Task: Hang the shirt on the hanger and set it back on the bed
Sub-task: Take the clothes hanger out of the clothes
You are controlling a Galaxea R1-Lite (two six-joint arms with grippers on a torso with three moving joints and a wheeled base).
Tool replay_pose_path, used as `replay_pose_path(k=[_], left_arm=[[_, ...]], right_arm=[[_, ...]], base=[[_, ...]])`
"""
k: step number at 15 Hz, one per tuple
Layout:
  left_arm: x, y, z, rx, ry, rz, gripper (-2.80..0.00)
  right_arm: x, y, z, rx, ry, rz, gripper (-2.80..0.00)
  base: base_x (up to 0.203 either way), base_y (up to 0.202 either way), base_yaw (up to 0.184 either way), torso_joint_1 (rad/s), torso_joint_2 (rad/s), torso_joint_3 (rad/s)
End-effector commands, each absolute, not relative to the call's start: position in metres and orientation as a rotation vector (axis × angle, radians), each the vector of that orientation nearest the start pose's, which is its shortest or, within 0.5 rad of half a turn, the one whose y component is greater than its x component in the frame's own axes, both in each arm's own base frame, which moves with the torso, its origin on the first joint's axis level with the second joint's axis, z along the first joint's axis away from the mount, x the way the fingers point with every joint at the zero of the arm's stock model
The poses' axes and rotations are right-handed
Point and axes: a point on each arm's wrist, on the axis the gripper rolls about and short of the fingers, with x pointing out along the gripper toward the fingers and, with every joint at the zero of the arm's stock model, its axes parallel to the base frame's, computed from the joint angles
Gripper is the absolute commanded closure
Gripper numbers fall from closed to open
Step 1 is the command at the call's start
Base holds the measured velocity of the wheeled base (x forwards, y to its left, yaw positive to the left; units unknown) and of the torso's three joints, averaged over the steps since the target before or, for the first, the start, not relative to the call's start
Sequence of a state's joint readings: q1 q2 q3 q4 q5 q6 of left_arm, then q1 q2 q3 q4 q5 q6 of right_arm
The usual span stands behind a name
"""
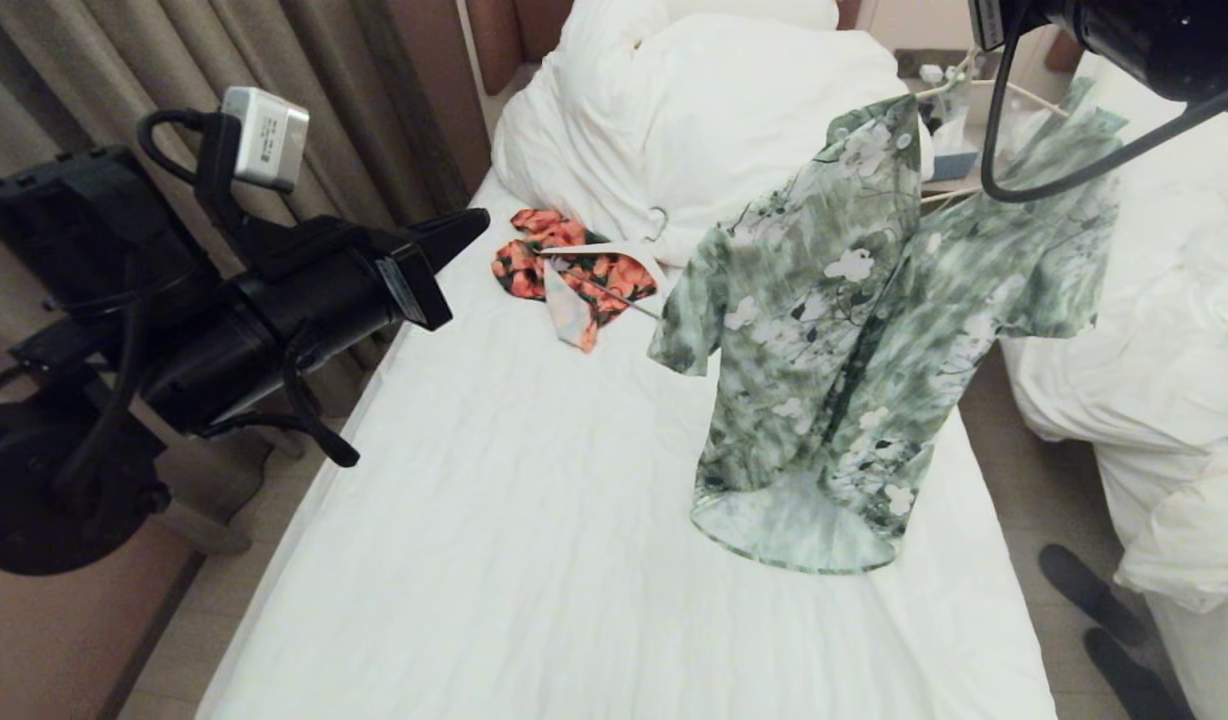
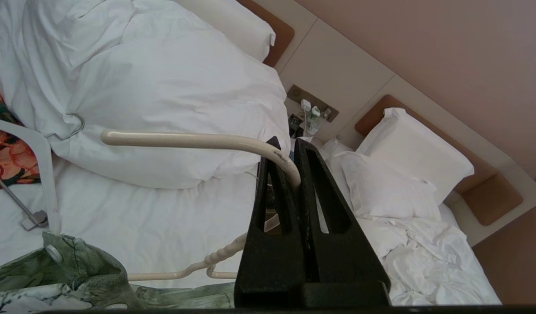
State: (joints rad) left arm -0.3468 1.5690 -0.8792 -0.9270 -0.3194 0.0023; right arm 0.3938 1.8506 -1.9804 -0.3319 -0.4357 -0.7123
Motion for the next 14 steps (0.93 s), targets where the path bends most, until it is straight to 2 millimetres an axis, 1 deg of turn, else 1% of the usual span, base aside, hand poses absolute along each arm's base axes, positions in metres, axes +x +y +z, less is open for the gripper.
replay_pose_path(k=[1, 4, 7, 11, 14], left_arm=[[0.263, -0.104, 0.271, -0.013, -0.242, -0.67, 0.0], [0.262, -0.11, 0.271, -0.027, -0.239, -0.682, 0.0], [0.258, -0.127, 0.268, -0.041, -0.225, -0.703, 0.0], [0.243, -0.17, 0.261, -0.071, -0.195, -0.708, 0.0], [0.225, -0.203, 0.255, -0.083, -0.157, -0.722, 0.0]], right_arm=[[0.313, 0.12, 0.431, -0.518, -0.387, -0.19, 0.0], [0.313, 0.12, 0.431, -0.515, -0.388, -0.19, 0.0], [0.313, 0.123, 0.431, -0.491, -0.388, -0.175, 0.0], [0.314, 0.13, 0.427, -0.423, -0.382, -0.145, 0.0], [0.314, 0.137, 0.424, -0.347, -0.377, -0.127, 0.0]], base=[[0.0, 0.0, 0.0, 0.0, 0.0, 0.0], [0.0, 0.0, 0.0, 0.0, 0.0, 0.0], [0.0, 0.0, 0.0, 0.0, 0.0, 0.0], [0.0, 0.0, 0.0, 0.0, 0.0, 0.0], [0.0, 0.0, 0.0, 0.0, 0.0, 0.0]])
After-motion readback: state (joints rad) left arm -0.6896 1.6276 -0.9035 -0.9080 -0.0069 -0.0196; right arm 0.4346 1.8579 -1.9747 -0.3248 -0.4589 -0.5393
